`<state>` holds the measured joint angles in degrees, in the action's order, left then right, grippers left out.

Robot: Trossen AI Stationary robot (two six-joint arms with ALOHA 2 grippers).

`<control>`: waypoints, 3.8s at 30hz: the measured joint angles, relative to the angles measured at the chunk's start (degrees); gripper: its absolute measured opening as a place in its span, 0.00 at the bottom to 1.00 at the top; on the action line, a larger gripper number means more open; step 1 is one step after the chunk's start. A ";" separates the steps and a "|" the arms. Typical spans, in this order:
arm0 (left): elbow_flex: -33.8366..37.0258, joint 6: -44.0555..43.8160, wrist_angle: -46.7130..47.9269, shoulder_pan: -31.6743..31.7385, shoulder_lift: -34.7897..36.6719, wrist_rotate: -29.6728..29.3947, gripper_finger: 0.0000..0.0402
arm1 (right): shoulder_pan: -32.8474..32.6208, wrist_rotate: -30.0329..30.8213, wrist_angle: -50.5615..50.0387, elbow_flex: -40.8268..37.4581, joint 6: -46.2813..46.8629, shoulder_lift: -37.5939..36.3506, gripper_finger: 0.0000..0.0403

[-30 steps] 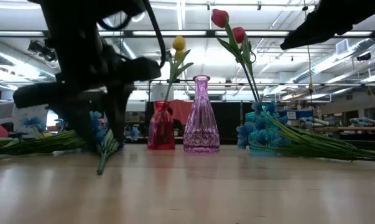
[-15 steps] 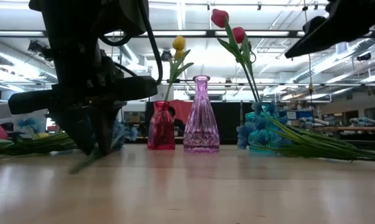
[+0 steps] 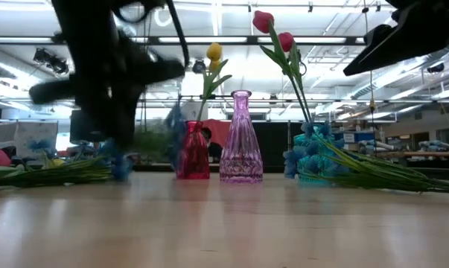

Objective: Sort flowers into vase by color
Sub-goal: Put the blue flowers into the pink transparent vase

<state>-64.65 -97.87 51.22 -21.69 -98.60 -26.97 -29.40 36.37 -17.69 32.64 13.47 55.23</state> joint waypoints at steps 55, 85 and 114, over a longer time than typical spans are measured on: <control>21.04 108.44 -106.71 13.55 14.78 -3.30 0.09 | 0.56 7.53 16.12 -0.02 8.92 -4.65 0.69; 22.67 104.70 -128.54 17.61 -5.02 1.30 0.09 | -0.80 6.98 16.32 -0.02 9.05 -4.62 0.69; 22.70 97.40 -115.95 12.61 -5.67 -7.40 0.29 | -1.06 5.98 16.06 -0.02 9.08 -4.62 0.69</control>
<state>-41.95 -0.47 -64.73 -9.08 -104.27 -34.38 -30.46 42.35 -1.63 32.62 22.55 50.61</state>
